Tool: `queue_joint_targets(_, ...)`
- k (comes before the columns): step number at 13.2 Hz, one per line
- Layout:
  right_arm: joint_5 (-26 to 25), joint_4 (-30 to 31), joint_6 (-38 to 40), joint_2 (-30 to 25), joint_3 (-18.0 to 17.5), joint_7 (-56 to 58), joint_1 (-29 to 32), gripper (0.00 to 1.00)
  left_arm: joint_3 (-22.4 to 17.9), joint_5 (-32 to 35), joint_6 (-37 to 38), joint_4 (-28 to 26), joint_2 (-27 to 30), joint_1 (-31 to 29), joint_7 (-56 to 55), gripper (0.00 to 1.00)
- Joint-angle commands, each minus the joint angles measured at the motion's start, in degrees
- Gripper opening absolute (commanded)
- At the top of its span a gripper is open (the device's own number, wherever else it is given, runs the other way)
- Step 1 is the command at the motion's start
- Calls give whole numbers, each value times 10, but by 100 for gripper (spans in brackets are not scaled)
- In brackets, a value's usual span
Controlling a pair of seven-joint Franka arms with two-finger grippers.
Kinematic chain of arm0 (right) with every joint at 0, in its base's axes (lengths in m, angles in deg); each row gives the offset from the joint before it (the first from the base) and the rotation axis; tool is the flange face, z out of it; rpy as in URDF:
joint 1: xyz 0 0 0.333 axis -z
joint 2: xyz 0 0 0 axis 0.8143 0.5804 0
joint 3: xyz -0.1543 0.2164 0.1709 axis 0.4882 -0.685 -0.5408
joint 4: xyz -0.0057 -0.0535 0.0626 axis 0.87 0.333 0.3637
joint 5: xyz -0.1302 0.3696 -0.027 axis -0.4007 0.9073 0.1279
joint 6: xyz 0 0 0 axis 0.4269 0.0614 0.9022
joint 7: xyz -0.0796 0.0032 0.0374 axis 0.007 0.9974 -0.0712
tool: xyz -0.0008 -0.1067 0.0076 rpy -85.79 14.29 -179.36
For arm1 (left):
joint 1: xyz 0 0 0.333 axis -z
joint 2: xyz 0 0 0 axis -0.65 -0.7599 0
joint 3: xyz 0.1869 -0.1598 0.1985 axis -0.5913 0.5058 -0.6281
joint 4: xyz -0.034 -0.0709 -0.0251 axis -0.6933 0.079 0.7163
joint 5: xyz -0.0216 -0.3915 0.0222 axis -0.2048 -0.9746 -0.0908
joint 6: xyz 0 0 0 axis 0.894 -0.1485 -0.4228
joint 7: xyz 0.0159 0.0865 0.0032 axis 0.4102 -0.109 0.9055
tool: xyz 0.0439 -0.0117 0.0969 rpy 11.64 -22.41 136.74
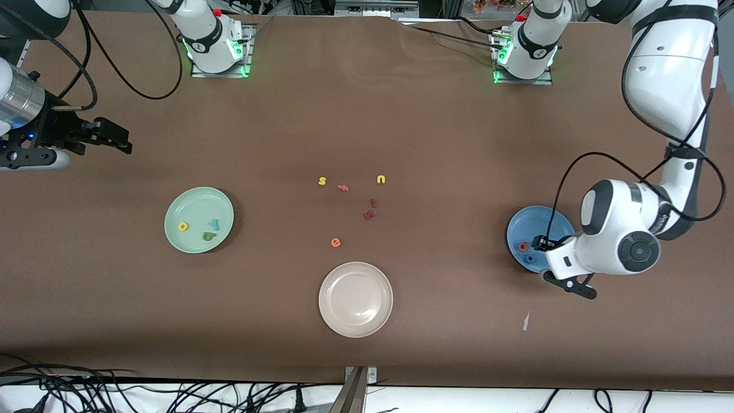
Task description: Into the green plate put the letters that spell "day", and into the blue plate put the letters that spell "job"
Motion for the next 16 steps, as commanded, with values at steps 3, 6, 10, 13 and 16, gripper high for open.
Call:
queue_joint_targets(3, -15, 2, 9, -13, 1, 10, -4, 100, 9, 4, 11, 3, 55, -41, 5, 100)
queue_joint_targets(6, -15, -2, 9, -13, 0, 10, -4, 100, 6, 6, 50, 10, 108, -46, 4, 100)
queue_joint_targets(10, -15, -8, 9, -12, 1, 10, -4, 100, 8, 4, 121, 12, 173, -54, 4, 100)
queue_joint_targets(13, -15, -20, 9, -8, 1, 10, -4, 100, 7, -35, 148, 13, 198, -55, -35, 100)
queue_joint_targets(16, -16, -19, 19, -8, 1, 10, -5, 100, 0, -56, 154, -2, 244, -38, -138, 100)
